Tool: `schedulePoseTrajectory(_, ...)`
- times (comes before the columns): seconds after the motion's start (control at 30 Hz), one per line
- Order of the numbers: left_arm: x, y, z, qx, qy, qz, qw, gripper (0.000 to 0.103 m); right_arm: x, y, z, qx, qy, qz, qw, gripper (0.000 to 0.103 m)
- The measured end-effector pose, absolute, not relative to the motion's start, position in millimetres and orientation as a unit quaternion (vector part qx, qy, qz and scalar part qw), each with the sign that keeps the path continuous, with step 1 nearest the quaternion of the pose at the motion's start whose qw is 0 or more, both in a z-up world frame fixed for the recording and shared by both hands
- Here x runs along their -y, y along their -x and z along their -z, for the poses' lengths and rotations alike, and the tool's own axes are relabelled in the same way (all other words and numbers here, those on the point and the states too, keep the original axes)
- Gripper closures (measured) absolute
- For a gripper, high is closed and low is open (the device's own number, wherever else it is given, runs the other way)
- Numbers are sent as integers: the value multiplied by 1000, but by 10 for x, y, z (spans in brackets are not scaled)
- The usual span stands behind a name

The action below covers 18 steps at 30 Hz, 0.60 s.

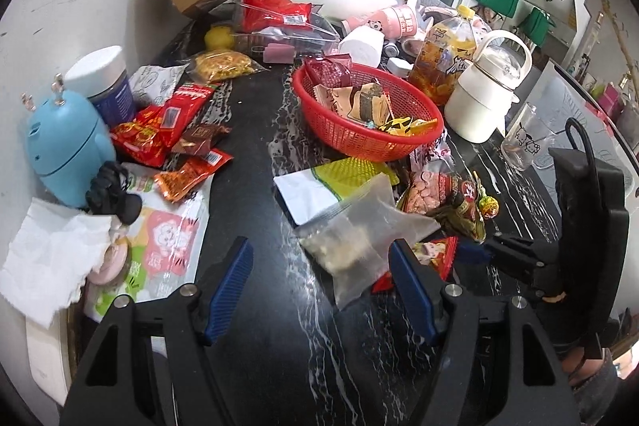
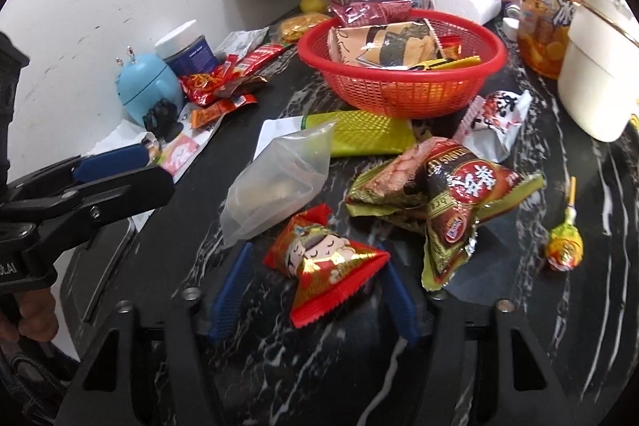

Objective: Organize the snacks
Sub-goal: 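Grasp the red cartoon-printed packet with the right tool while the left tool approaches the clear zip bag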

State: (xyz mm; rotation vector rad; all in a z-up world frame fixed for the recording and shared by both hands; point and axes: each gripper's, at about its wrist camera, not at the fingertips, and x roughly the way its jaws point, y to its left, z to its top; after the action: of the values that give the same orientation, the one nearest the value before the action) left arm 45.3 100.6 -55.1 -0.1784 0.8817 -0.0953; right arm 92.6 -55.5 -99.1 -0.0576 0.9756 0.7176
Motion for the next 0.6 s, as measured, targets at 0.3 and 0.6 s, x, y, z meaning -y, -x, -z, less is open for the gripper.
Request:
schedulePoseTrajectory(0.3,-830,-709,619,-443,94,89,887,33,670,-913,1030,-472,4,-360,805,72)
schedulePoseTrajectory(0.6,-577,-914,726,-454,53,84,885,33,1008,-766,1022,-479,-12,-335,812,72)
